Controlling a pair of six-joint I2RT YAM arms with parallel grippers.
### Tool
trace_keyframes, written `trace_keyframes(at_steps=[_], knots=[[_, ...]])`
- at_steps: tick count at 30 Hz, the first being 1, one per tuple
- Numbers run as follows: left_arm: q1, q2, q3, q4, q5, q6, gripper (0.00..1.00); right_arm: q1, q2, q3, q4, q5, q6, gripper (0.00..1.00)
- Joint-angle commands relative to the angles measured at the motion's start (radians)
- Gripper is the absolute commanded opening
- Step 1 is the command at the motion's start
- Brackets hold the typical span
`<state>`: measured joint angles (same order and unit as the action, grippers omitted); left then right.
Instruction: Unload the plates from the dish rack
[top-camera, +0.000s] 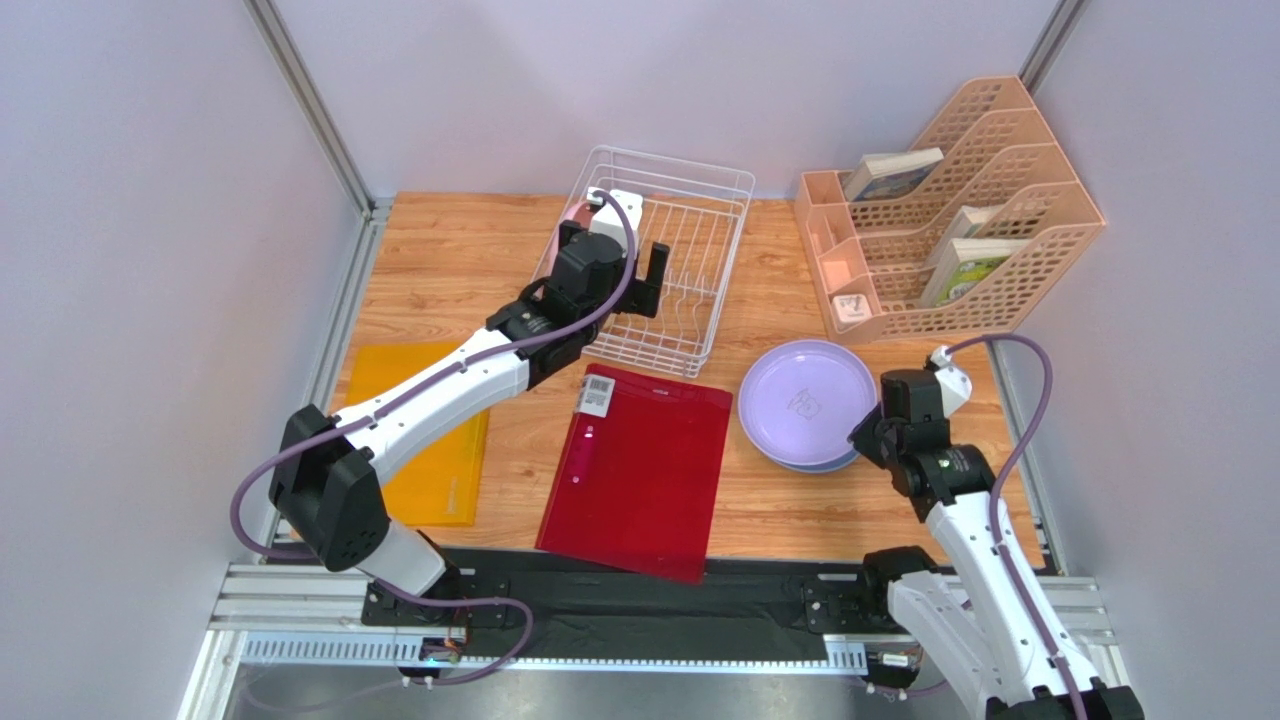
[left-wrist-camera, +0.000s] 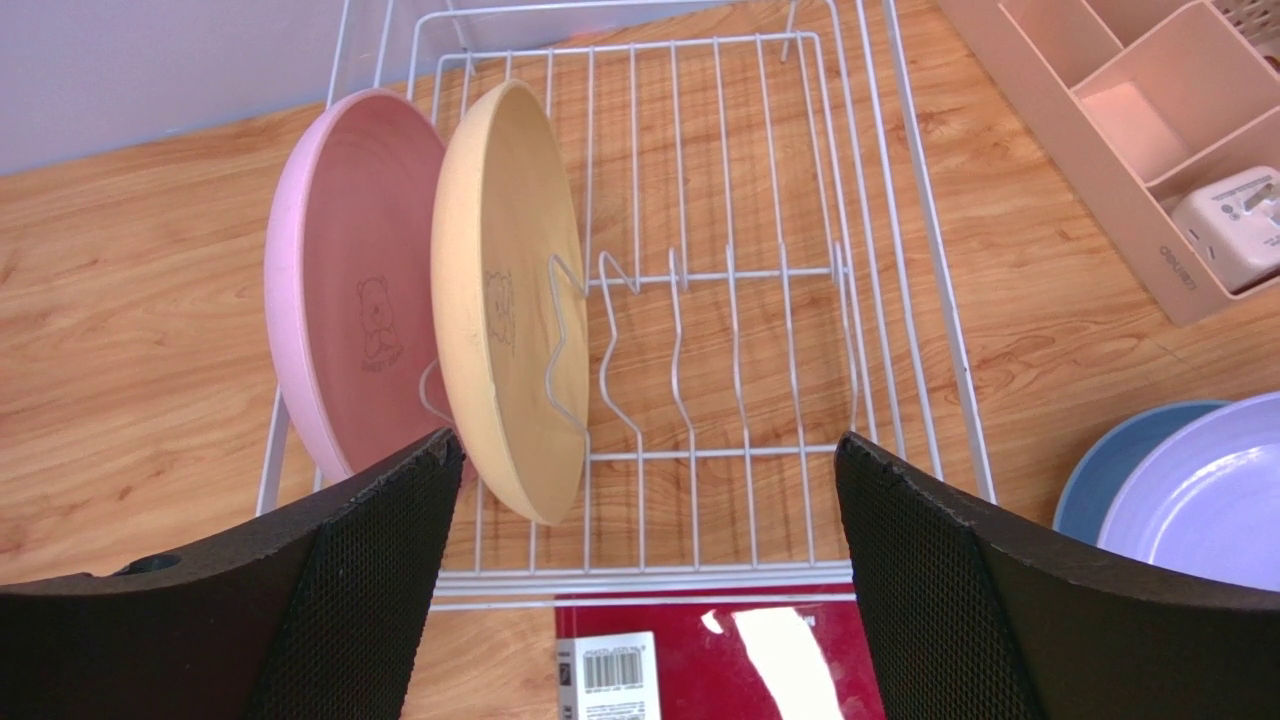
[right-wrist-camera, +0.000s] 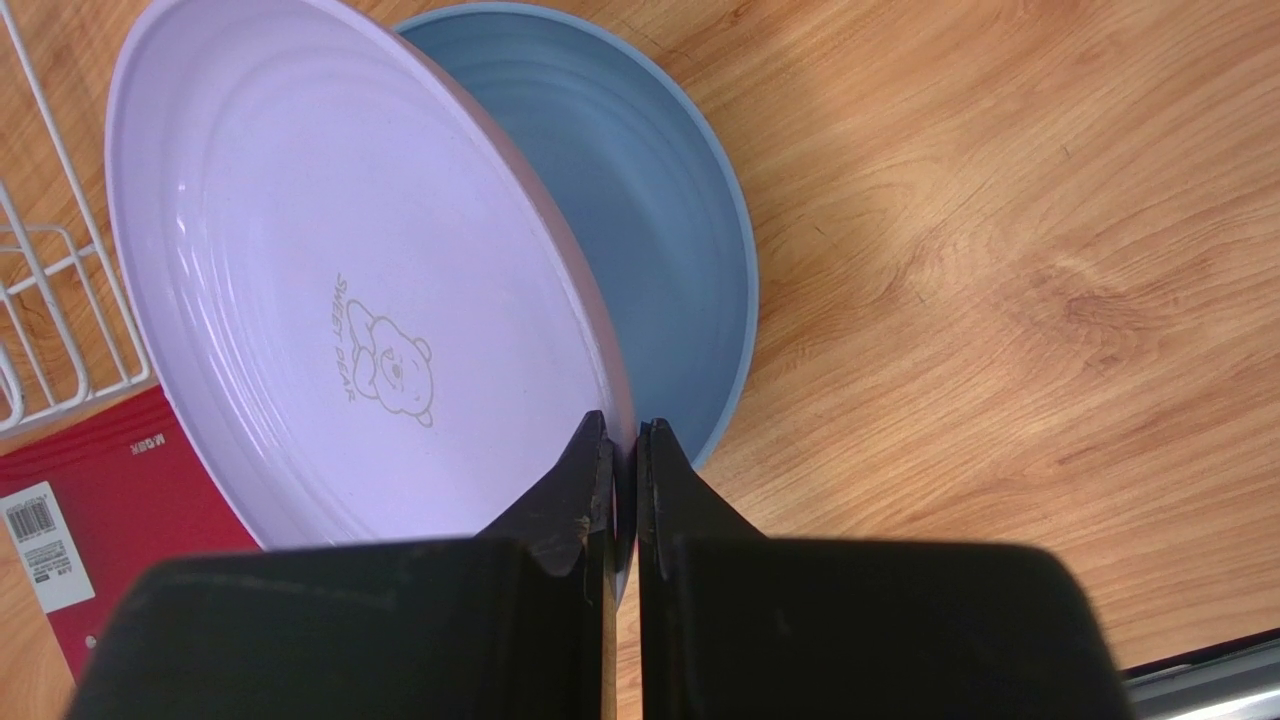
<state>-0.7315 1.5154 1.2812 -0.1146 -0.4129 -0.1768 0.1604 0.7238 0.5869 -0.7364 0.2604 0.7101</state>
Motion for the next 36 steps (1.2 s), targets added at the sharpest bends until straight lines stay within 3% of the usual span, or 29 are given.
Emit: trace_keyframes(at_steps=[1,36], knots=[[0.003,-0.031,0.009,0.035,0.002,-0.006,0.98,-0.002,-0.009,0.025,0.066,0.017,0.009,0.00],[0.006,-0.031,0.007,0.046,0.014,-0.006,0.98,-0.002,0.025,0.031,0.078,0.025,0.012,0.00]])
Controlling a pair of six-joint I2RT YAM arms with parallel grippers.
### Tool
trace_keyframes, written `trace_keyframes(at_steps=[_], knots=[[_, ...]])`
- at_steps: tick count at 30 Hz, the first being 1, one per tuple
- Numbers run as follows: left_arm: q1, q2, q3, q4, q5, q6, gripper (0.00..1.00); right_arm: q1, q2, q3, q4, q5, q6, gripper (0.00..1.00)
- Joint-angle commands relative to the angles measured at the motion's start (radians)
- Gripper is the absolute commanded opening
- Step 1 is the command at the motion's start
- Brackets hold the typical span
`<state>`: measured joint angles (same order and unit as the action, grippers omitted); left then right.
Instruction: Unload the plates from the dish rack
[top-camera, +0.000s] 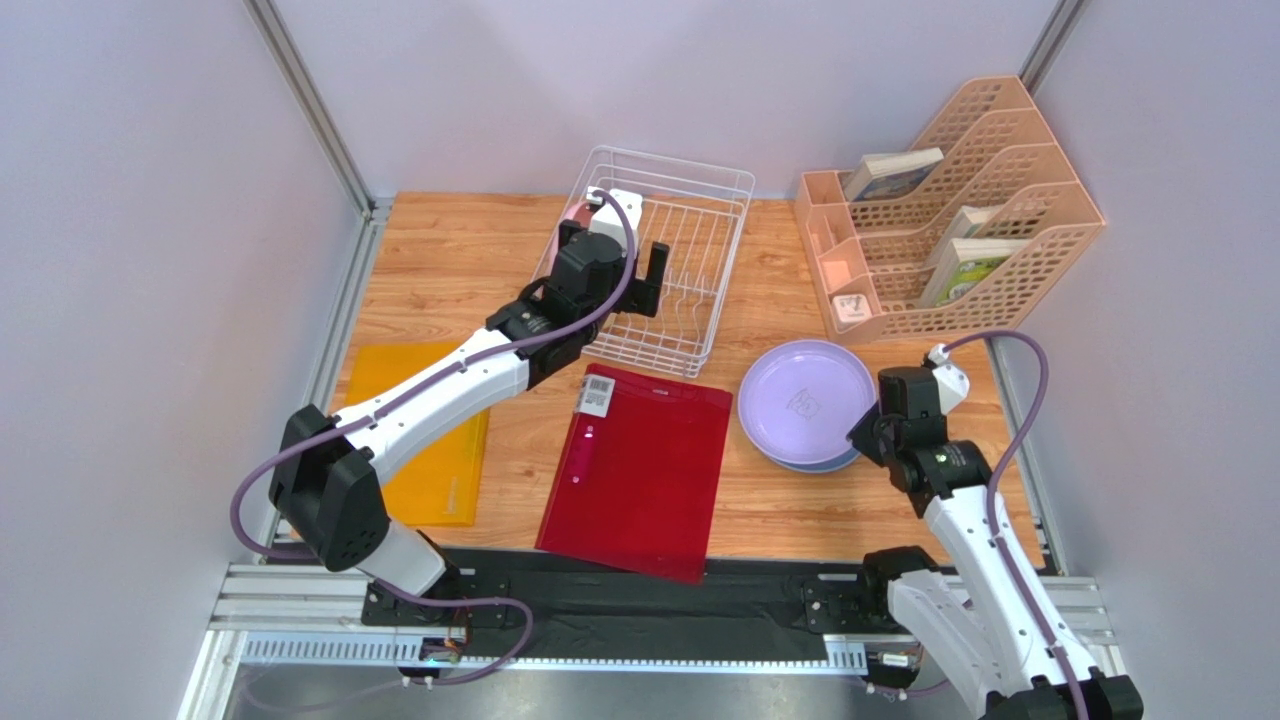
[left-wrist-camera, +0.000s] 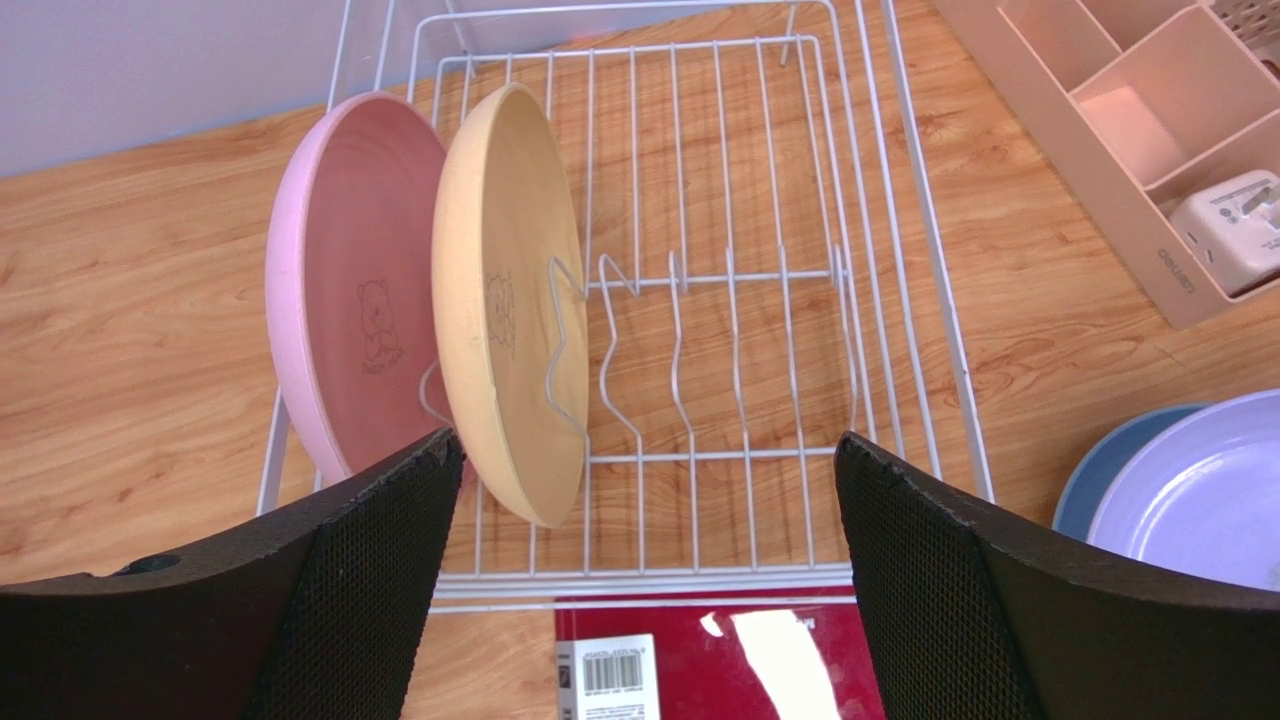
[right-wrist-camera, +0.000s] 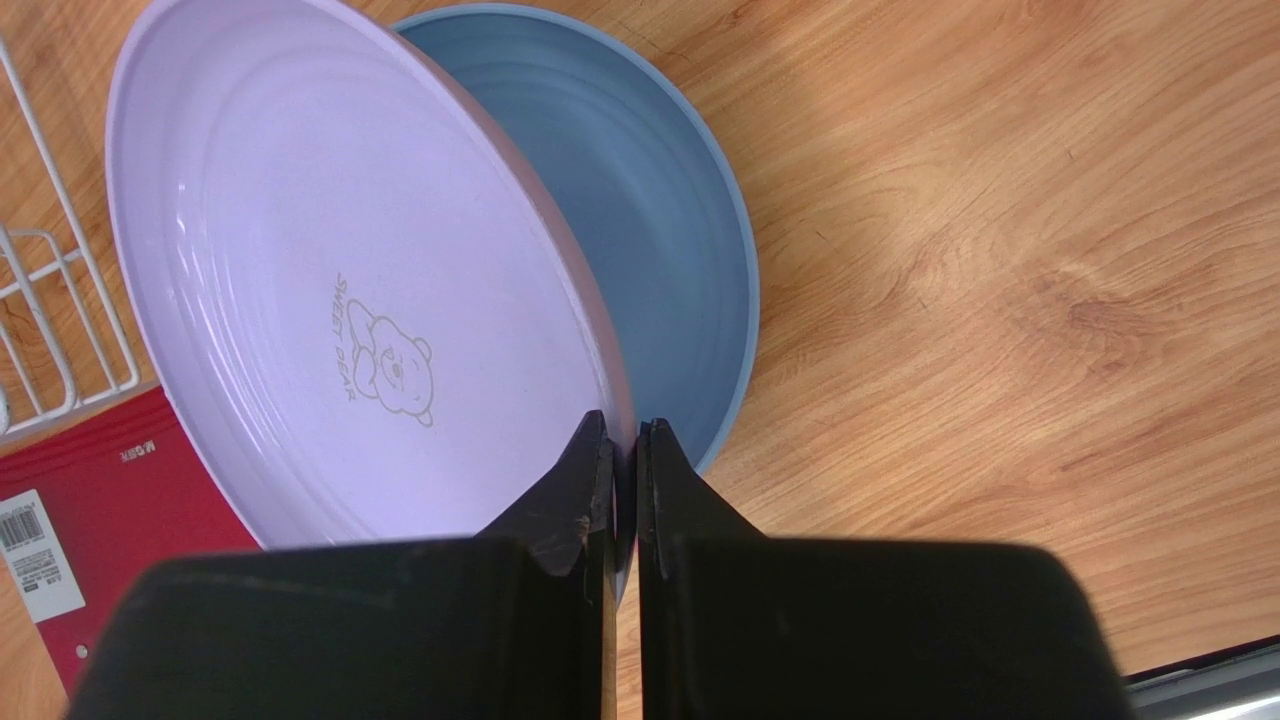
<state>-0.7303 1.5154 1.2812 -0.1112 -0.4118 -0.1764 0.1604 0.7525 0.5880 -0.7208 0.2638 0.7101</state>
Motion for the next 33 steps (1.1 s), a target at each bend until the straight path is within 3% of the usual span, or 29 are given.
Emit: trace_keyframes(at_steps=[1,33], knots=[[0.005,-0.031,0.007,0.042,0.014,-0.008,0.98,-0.002,-0.001,0.032,0.063,0.023,0.014,0.00],[0.009,-0.044,-0.003,0.065,0.059,0.009,0.98,-0.002,0.015,0.042,-0.002,0.097,0.012,0.00]])
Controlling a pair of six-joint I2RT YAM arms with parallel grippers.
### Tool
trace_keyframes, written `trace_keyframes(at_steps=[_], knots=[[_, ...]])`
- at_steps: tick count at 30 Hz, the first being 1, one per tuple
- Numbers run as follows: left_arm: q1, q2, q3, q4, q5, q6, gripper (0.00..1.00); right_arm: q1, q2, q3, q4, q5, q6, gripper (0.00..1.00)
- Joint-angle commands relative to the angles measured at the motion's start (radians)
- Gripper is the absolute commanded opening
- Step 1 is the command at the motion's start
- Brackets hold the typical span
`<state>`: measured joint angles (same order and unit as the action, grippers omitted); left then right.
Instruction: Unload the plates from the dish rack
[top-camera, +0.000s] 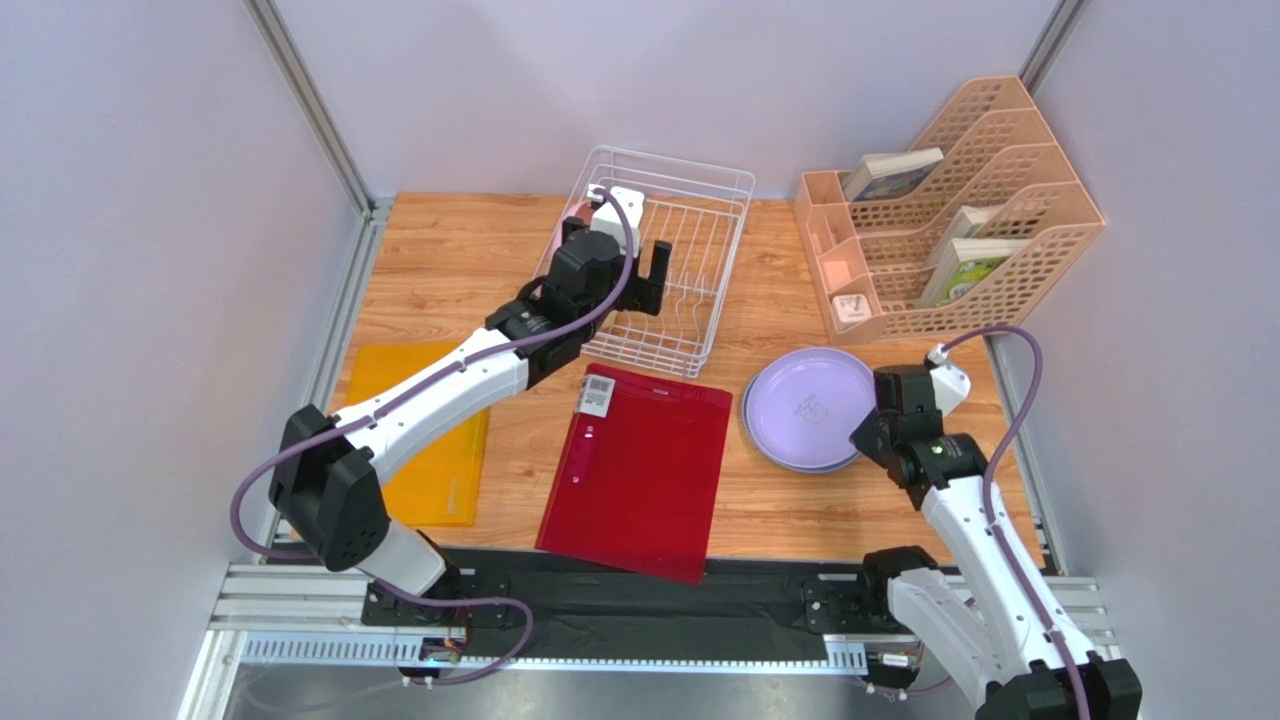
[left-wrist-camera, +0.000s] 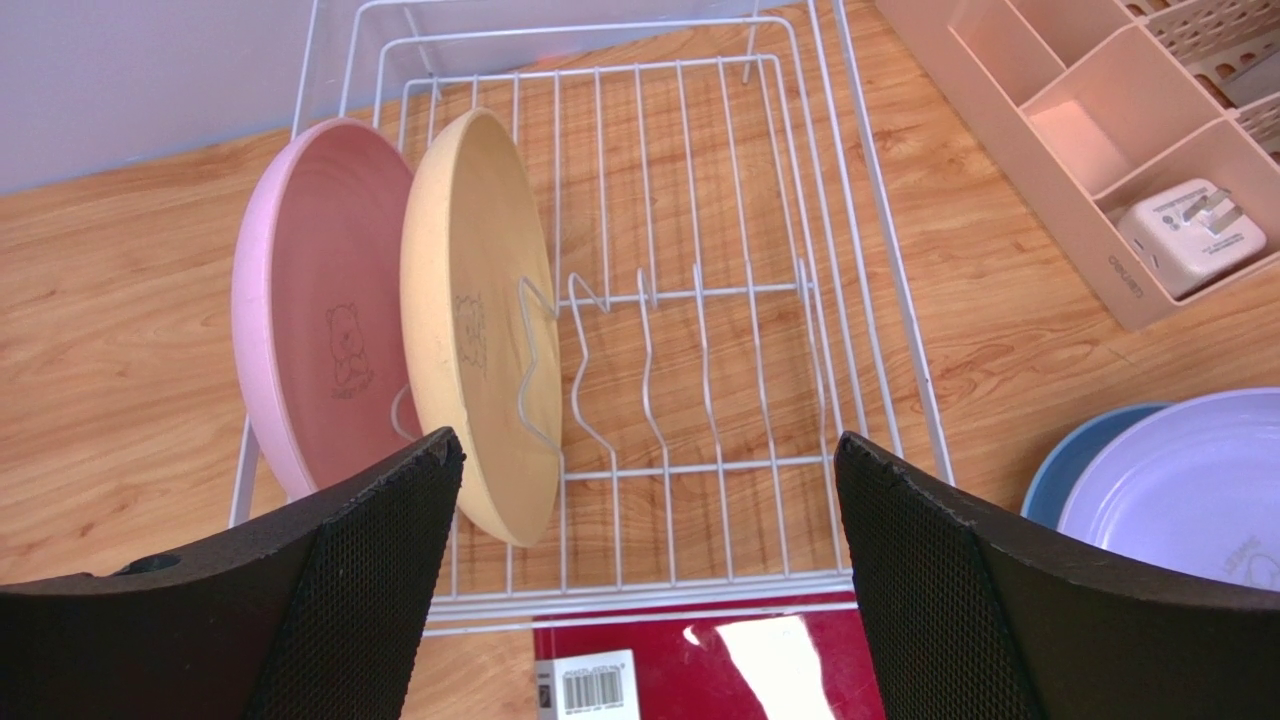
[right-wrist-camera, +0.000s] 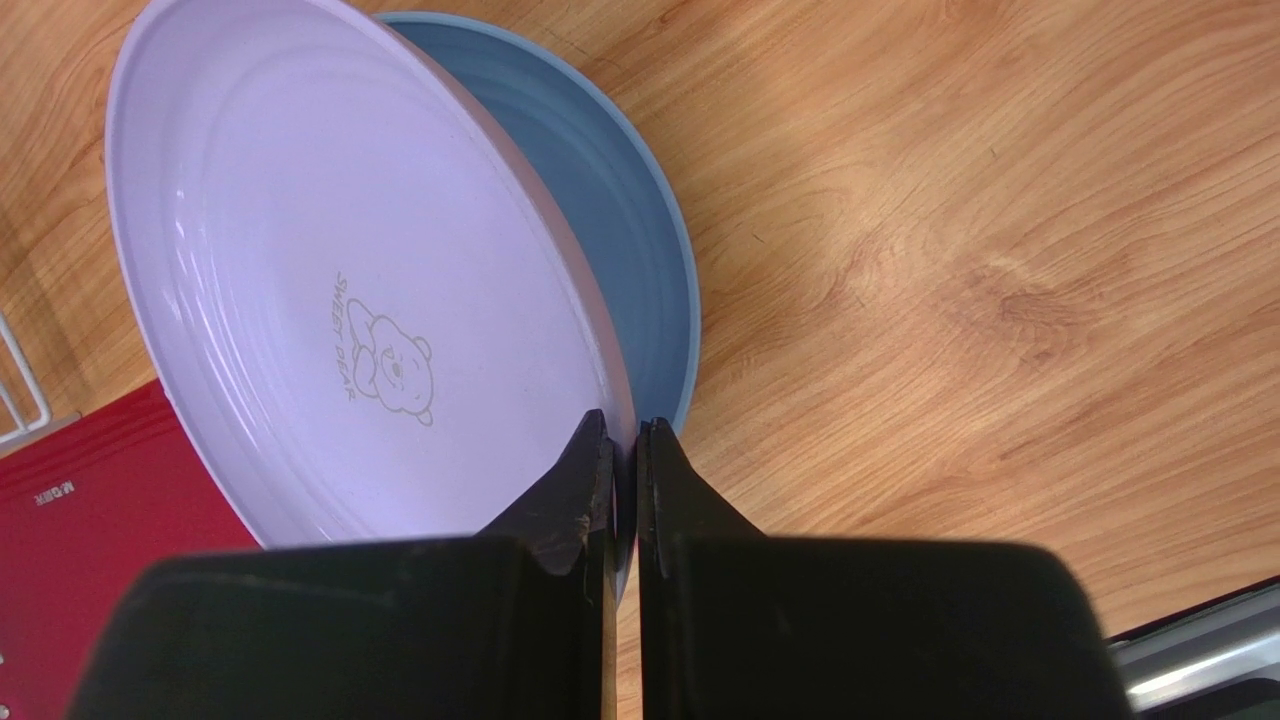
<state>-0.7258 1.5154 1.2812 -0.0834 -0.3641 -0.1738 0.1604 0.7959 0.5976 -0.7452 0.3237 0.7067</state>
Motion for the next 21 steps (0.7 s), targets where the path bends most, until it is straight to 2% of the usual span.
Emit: trace_keyframes(at_steps=[1,21], knots=[[0.005,-0.043,-0.003,0.037,0.013,0.007,0.98,-0.002,-0.032,0.031,0.020,0.038,0.017,0.00],[0.011,-0.050,-0.010,0.030,0.011,0.010,0.98,-0.002,-0.055,0.005,-0.035,0.049,0.046,0.00]])
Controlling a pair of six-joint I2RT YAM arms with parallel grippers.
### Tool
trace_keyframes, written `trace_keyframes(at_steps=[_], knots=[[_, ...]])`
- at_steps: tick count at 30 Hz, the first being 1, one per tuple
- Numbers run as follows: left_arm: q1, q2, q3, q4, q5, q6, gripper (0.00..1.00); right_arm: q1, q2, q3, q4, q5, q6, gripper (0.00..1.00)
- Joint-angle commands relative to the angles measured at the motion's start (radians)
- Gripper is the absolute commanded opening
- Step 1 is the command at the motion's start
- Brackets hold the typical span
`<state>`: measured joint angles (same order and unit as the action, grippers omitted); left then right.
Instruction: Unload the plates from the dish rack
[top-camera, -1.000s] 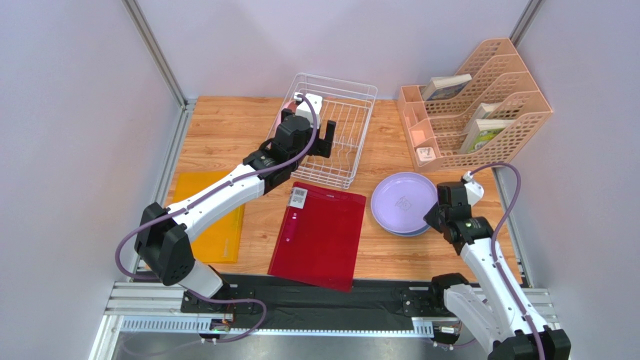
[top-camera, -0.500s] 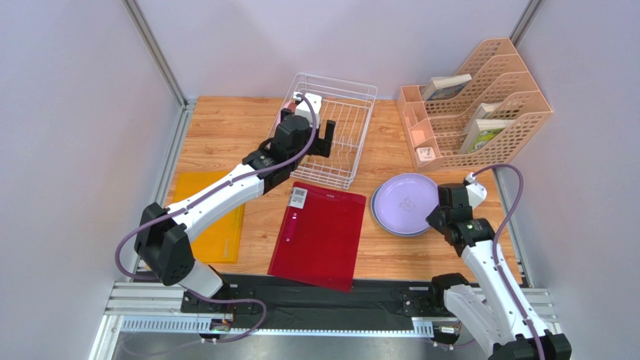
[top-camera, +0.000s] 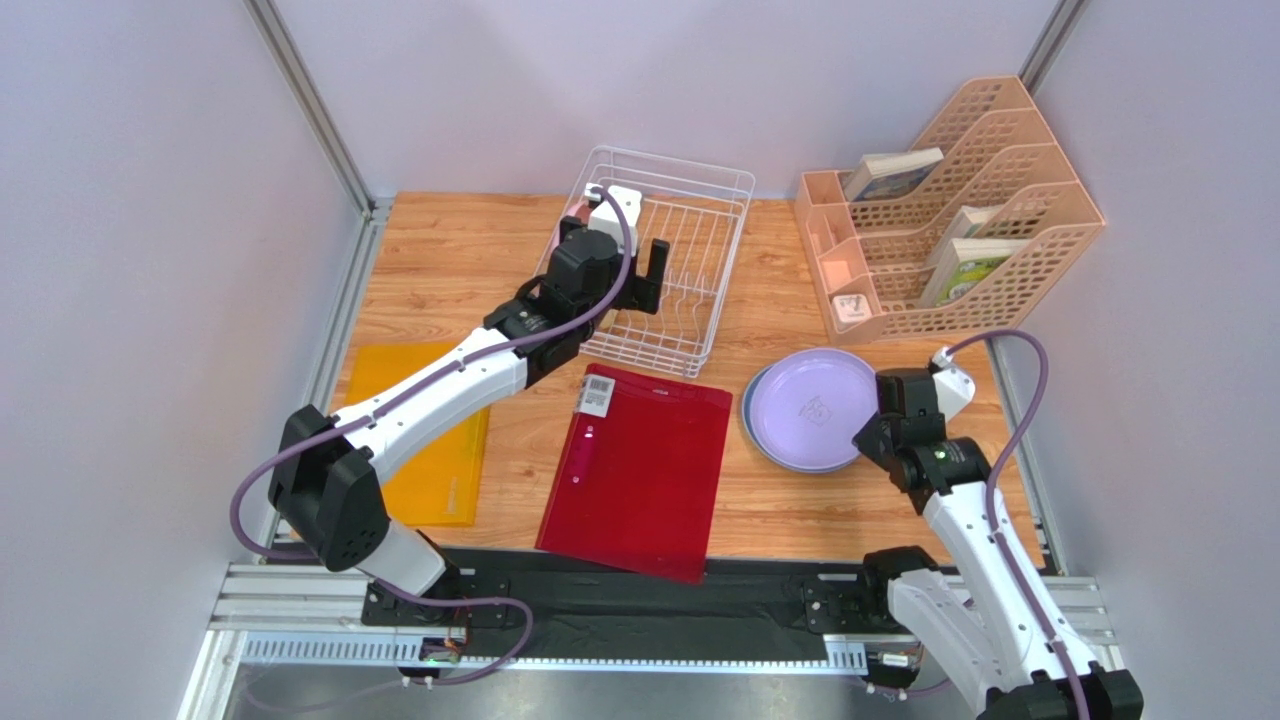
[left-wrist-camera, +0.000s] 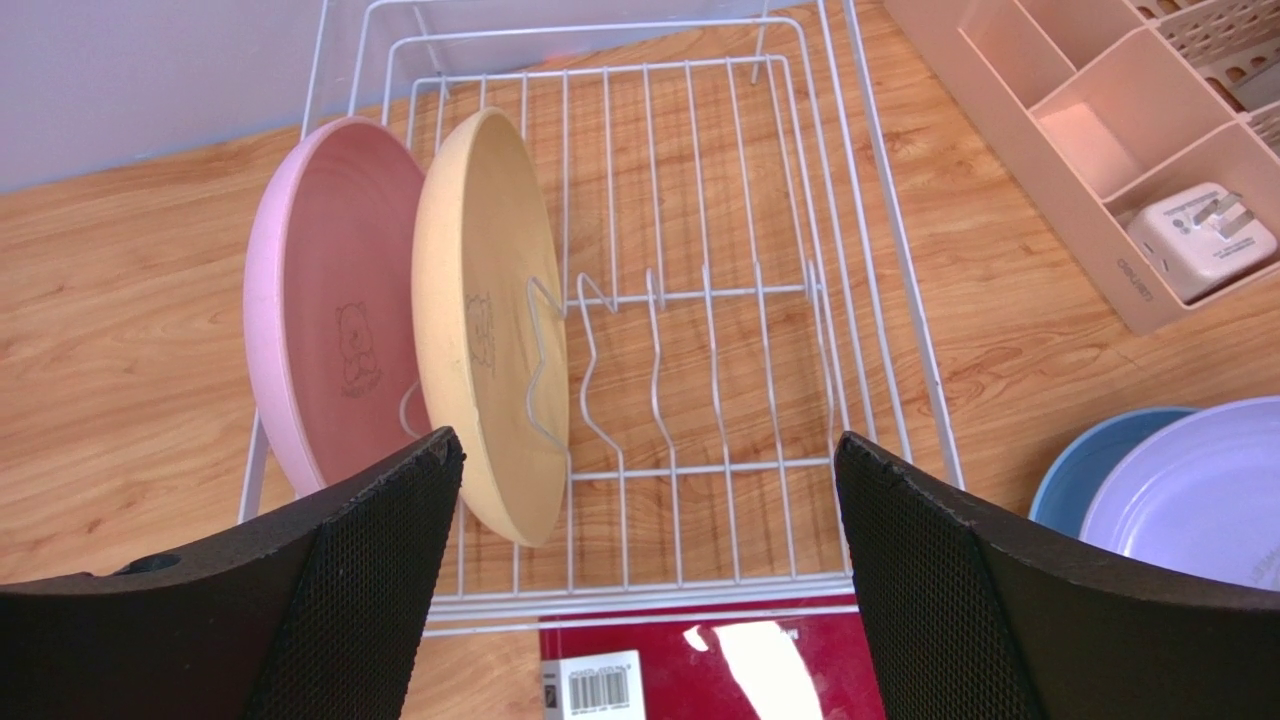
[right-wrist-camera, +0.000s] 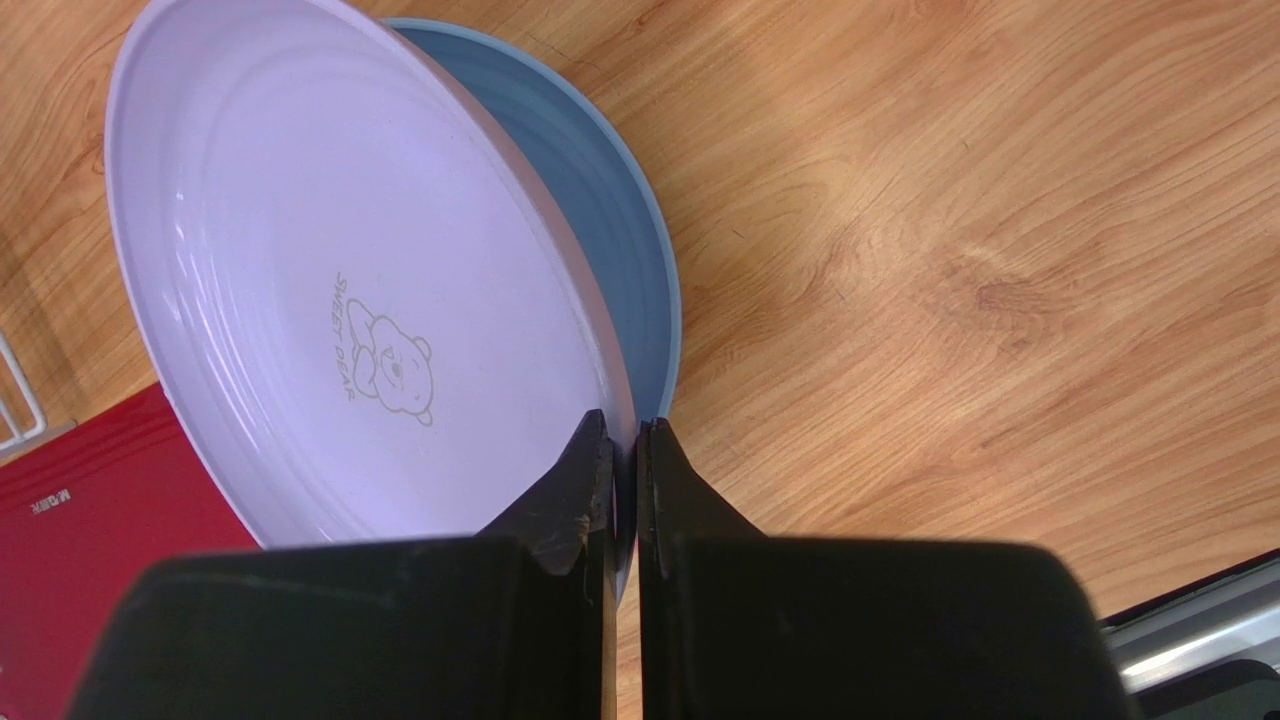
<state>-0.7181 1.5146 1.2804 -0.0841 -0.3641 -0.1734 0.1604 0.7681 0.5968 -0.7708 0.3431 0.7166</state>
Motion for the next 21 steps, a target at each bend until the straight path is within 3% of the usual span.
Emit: trace_keyframes(at_steps=[1,8,15,21], knots=[[0.005,-0.048,-0.007,0.026,0.010,0.009,0.98,-0.004,-0.036,0.001,-0.013,0.025,0.041,0.00],[0.005,-0.044,-0.009,0.024,0.011,0.002,0.98,-0.002,-0.073,-0.054,0.008,-0.006,0.083,0.00],[0.005,-0.031,0.000,0.020,0.014,0.000,0.98,-0.004,0.052,-0.025,0.080,-0.042,0.078,0.00],[0.003,-0.031,-0.001,0.014,0.011,0.000,0.98,-0.002,0.106,-0.014,0.134,-0.041,0.057,0.11]])
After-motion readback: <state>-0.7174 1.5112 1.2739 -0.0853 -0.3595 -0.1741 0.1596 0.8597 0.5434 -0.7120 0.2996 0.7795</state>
